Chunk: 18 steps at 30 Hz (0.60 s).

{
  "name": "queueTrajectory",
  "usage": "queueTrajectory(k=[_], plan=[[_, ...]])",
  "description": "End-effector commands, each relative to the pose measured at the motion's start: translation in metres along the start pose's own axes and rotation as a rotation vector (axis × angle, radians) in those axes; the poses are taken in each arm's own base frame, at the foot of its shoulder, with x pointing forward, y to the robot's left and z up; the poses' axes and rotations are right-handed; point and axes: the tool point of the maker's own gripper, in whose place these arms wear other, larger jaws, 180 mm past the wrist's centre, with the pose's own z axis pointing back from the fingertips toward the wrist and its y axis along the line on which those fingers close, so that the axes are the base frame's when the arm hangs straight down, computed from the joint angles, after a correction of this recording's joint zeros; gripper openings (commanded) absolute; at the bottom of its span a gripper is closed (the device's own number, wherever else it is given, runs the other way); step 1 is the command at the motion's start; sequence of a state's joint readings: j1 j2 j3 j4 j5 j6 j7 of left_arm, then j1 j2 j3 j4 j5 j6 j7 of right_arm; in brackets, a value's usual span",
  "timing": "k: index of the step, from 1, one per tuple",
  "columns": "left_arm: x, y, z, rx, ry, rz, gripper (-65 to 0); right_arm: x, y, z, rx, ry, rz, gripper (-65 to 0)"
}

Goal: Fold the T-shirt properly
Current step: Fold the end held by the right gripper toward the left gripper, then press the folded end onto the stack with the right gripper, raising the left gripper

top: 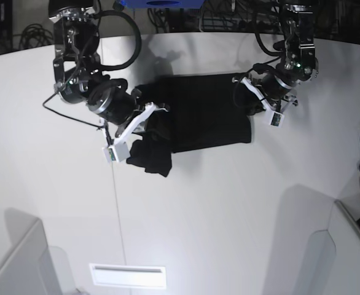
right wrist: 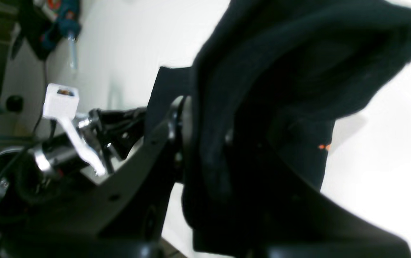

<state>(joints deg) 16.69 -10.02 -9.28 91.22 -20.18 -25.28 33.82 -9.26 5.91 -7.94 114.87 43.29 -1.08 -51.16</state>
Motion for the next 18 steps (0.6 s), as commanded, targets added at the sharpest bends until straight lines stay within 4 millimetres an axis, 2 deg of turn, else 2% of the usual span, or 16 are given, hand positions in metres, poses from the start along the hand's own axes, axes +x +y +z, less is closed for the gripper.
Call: queueTrajectory(k=[1,7,13,18], plan=[[-0.015,0.003,0.002,0.016,0.068,-0.017,-65.0,0.016,0.008,0.005,0.036,-0.061,0.004,-65.0],[-0.015,0.002,0.001,0.014,0.068,-0.016,-65.0,0.016,0.019,0.008,0.109,-0.089,-0.041,-65.0],[-0.015,0.002,0.001,0.014,0.068,-0.016,-65.0,0.001,0.055,-0.006,0.193,-0.061,-0.005,-65.0],[-0.016,0.002,0.002,0.015,0.07,-0.017,-65.0,-0.004,0.049,-0.023,0.119,-0.06,0.068,-65.0]])
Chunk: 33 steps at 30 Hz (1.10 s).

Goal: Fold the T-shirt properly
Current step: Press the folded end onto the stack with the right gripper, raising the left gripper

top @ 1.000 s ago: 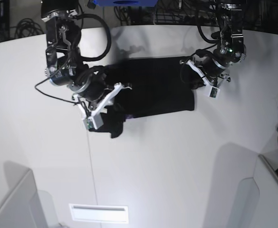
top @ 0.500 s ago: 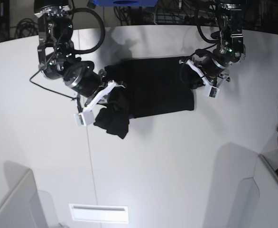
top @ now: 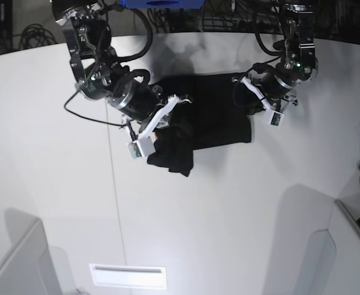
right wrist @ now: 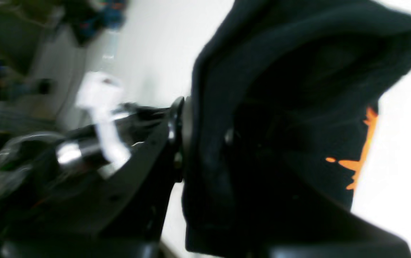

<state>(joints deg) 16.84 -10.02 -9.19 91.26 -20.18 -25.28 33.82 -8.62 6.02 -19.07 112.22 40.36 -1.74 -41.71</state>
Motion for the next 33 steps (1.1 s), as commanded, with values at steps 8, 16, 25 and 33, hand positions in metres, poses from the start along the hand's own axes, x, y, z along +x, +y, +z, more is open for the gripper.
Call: queueTrajectory(k=[8,16,25,33], plan=[[-0.002,0.0,0.01,0.018,0.034,-0.043,-65.0,0.003,0.004,-0.015,-0.032,-0.029,0.016,-65.0],[0.0,0.001,0.013,0.021,0.023,-0.037,-65.0,-0.006,0.004,-0.024,-0.034,-0.003,-0.01,-65.0],[0.017,0.021,0.037,0.091,-0.034,-0.045,-65.0,-0.007,0.006,-0.024,-0.028,-0.003,-0.017,-65.0],[0.015,0.021,0.044,0.095,-0.033,-0.064,-65.0,-0.004,0.008,-0.026,-0.023,-0.01,-0.021,-65.0]])
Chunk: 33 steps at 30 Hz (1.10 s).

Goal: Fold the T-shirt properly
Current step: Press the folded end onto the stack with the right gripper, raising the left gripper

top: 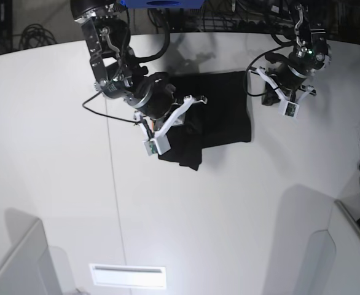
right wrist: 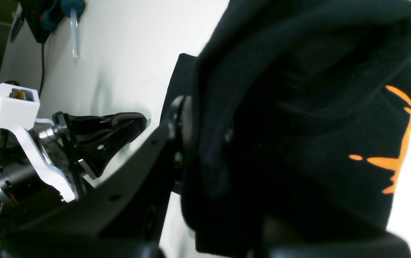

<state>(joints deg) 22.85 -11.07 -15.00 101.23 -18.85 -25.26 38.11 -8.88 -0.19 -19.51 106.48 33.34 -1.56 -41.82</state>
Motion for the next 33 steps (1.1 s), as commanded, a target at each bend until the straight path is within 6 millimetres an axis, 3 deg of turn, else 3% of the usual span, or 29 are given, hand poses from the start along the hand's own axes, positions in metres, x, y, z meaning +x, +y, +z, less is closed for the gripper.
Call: queueTrajectory(k=[1,6,8,12,17,21,25,33], plan=[[0.014,0.001,0.002,-0.001,-0.05,-0.005,-65.0,0.016,0.011,0.0,0.036,-0.053,0.002,-65.0],[0.015,0.017,0.006,0.041,-0.055,0.011,-65.0,0.014,0.015,0.0,0.044,-0.048,-0.005,-65.0],[0.016,0.017,0.005,0.04,-0.058,0.01,-65.0,0.006,0.023,-0.002,0.063,-0.027,0.009,-65.0],[0.019,0.009,0.002,0.02,-0.061,0.003,-65.0,0.01,0.03,-0.005,0.079,-0.033,0.027,-65.0],[0.013,0.01,0.006,0.023,-0.05,0.001,-65.0,0.002,0.02,-0.016,0.059,0.004,0.02,-65.0],[0.012,0.036,0.024,0.097,-0.058,0.008,-65.0,-0.002,0.015,-0.02,0.047,0.016,0.013,-65.0],[0.009,0.05,0.037,0.099,-0.061,-0.026,-65.0,0.007,0.015,-0.021,0.047,-0.036,0.012,-65.0],[0.0,0.085,0.063,0.179,-0.054,-0.021,-65.0,0.005,0.009,-0.028,0.036,-0.021,0.009,-65.0]])
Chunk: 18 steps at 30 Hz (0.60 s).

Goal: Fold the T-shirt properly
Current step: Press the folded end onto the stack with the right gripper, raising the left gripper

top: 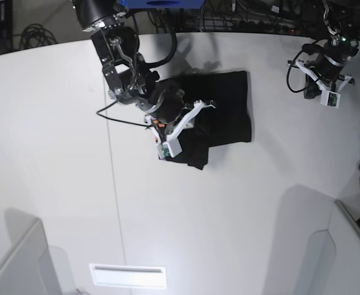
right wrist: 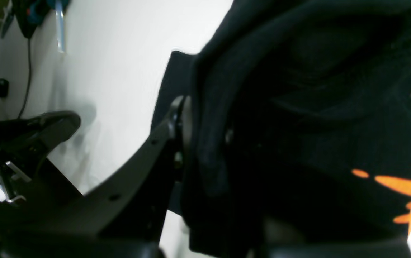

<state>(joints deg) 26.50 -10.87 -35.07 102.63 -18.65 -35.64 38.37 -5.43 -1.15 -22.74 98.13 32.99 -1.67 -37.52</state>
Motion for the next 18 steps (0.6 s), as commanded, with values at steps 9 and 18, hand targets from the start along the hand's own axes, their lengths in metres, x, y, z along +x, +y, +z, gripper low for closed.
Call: queueTrajectory(k=[9,18], plan=[[0.013,0.011,0.007,0.017,-0.049,-0.013,-65.0,0.01,0.015,-0.001,0.044,-0.034,-0.01,-65.0],[0.014,0.011,0.007,0.019,-0.051,-0.013,-65.0,0.004,0.02,-0.003,0.054,-0.015,-0.002,-65.0]])
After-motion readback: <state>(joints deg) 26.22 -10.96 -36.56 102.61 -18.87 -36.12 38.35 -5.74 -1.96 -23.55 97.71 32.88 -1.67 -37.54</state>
